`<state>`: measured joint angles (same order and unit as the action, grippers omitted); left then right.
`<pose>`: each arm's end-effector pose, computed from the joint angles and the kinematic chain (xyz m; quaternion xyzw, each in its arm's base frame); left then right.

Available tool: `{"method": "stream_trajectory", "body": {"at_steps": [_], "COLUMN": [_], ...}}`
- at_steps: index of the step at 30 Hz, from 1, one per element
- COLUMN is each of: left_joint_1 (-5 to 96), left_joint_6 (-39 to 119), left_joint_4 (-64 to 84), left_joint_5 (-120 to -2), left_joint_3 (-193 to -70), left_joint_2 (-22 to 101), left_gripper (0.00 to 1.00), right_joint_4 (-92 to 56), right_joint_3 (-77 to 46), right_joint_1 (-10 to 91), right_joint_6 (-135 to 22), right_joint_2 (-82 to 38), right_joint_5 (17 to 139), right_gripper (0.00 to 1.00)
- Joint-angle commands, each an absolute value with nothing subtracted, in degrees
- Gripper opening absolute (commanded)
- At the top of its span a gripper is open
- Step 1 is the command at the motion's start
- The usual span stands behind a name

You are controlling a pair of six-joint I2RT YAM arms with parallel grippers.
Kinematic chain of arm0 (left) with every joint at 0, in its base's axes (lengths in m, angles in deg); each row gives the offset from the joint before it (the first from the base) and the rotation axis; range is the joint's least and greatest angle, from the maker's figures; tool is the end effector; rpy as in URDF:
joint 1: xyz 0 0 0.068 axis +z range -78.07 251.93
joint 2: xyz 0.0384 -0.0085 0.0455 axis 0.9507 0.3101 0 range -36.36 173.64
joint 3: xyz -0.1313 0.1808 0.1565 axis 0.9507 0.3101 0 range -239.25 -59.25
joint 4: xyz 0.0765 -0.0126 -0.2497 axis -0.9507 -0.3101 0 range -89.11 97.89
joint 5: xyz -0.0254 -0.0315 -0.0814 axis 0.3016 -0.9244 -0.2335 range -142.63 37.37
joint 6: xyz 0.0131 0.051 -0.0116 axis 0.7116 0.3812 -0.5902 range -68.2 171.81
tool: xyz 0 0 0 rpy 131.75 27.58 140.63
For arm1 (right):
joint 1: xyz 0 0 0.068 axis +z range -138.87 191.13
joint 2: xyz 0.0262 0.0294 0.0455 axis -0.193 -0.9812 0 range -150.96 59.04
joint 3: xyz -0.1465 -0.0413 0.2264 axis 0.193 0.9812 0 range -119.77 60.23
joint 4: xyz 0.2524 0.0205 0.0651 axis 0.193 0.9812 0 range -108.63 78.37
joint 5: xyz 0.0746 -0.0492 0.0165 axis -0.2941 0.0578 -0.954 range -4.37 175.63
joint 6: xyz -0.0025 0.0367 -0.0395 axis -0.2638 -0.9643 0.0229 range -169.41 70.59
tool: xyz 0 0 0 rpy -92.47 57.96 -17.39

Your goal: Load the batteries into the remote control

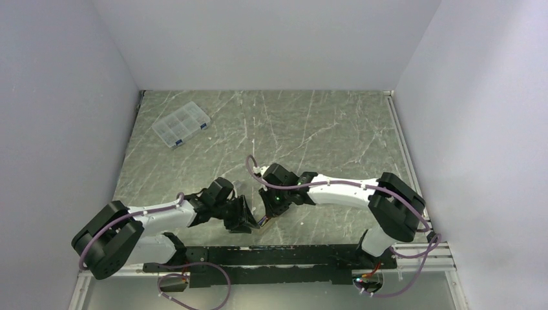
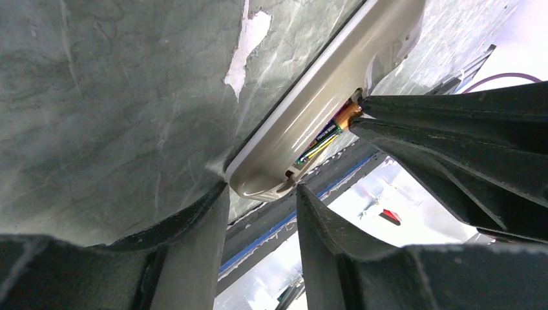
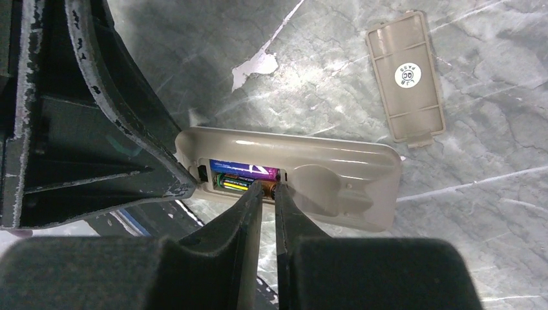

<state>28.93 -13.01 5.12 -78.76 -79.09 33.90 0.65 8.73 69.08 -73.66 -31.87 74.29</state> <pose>0.1330 -0.1456 0.1265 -0.1048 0.9211 -0.3749 0.0078 0.1576 0.2650 0.1753 -0.3033 0.9093 0.2482 0.1398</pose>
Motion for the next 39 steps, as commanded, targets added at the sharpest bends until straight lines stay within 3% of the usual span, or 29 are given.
{"method": "stream_trajectory", "body": {"at_steps": [1, 22, 39], "left_joint_1": [28.7, 28.6, 28.6], "left_joint_6": [-13.5, -13.4, -13.1], "left_joint_4": [7.3, 7.0, 5.0], "left_joint_5": [-79.6, -79.3, -78.5], "left_joint_3": [-80.1, -79.7, -79.1], "left_joint_2": [34.6, 33.5, 30.9], "left_gripper": [0.48, 0.48, 0.48], "right_joint_4": [-0.2, 7.5, 15.1], "right_joint_3": [8.0, 5.5, 0.3], "right_joint_1": [70.9, 77.2, 81.5], "right_joint_6": [-75.0, -76.7, -77.4], "right_joint_2": [-33.1, -36.1, -36.8], "right_joint_5": [73.6, 85.3, 96.4], "right_gripper": [0.13, 0.0, 0.0]}}
